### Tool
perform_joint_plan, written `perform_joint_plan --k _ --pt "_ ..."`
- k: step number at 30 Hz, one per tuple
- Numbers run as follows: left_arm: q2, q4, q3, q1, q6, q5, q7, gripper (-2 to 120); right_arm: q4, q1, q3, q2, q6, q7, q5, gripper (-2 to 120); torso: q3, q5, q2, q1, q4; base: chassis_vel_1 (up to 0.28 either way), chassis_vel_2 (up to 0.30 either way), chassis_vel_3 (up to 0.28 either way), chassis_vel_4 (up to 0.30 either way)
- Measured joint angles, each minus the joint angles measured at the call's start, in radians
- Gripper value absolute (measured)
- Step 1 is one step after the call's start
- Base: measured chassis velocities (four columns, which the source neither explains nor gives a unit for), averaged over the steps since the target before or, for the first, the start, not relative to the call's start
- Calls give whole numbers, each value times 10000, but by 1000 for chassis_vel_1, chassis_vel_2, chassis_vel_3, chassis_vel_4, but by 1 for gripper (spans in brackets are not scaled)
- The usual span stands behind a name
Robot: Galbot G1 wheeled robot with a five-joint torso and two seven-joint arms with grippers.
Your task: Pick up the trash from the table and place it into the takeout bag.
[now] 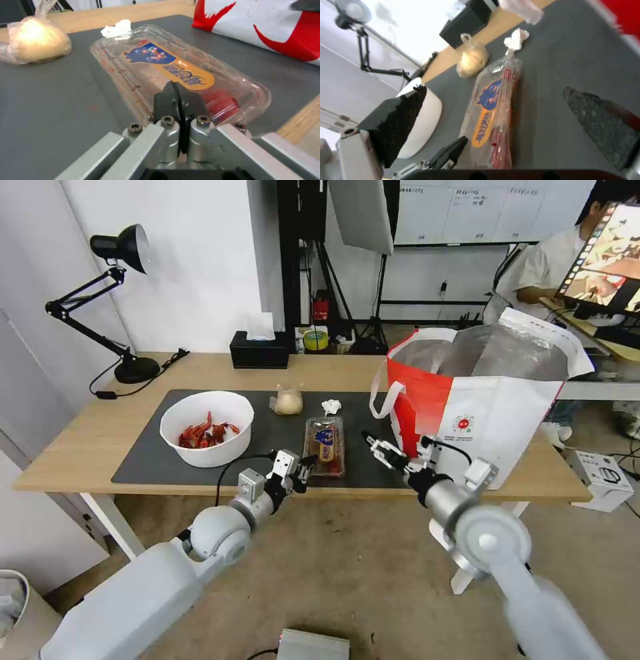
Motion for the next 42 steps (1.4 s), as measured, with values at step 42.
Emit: perform_joint_plan --k 42 --pt "-153 -37 -58 150 -329 -63 -56 0 -3218 2920 -1149 1946 -2251 1418 69 100 0 1 1 -1 0 0 0 0 0"
